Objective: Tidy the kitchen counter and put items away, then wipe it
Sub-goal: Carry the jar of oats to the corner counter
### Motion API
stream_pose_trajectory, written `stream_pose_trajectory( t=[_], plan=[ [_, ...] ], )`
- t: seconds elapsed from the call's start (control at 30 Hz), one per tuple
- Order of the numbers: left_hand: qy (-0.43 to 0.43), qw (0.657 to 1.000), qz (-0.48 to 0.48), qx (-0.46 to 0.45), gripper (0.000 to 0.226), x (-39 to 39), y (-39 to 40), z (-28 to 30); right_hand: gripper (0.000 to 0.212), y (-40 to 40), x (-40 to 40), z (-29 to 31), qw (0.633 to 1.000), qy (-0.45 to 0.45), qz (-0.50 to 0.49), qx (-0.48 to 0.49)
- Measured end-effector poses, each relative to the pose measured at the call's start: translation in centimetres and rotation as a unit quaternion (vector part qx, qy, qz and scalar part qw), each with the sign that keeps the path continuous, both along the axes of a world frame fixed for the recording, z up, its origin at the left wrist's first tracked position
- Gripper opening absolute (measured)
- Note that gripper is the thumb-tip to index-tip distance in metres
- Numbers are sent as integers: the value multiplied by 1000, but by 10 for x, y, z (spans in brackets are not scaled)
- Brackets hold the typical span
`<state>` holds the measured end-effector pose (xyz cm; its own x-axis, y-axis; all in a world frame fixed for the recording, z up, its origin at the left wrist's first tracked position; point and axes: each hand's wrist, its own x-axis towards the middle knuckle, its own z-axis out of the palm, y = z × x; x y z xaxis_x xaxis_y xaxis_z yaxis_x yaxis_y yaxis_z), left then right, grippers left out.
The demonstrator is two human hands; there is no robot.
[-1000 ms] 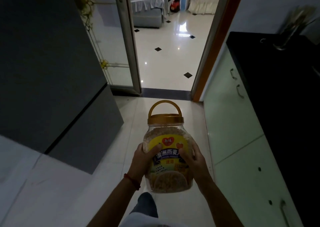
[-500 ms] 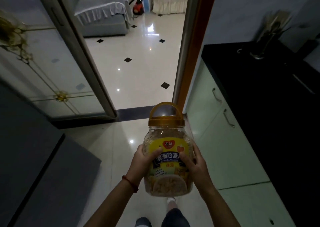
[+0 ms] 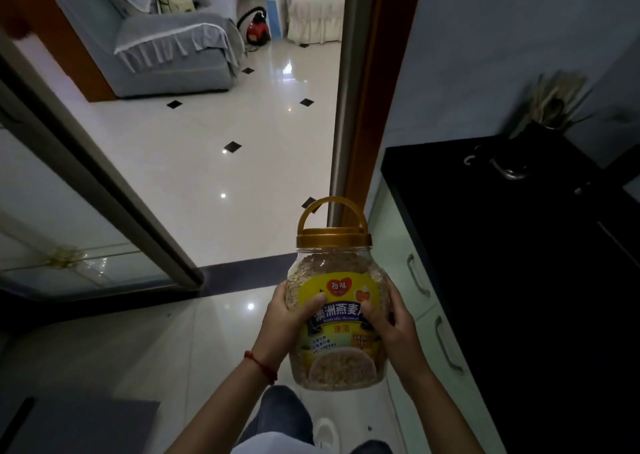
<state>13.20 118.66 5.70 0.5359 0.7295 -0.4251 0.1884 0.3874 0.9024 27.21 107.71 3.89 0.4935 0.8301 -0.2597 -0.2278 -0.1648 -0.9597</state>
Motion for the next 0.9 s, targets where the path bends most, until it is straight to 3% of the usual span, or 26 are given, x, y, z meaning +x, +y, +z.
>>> stream_pose_trajectory(
  t=[0.37,0.53,0.73,0.9],
  plan=[
    [-17,994,-108,-5,116,147,137,-4,51,110,121,-8,993,-20,-119,9],
    [-19,985,-169,7,121,210,176,-1,70,135,170,-2,983,-26,-183,13],
    [-29,979,-203,1,130,271,184,-4,73,134,227,4,975,-11,-220,23],
    [-51,978,-201,24,99,323,183,-4,68,132,290,10,982,-21,-186,40]
  ],
)
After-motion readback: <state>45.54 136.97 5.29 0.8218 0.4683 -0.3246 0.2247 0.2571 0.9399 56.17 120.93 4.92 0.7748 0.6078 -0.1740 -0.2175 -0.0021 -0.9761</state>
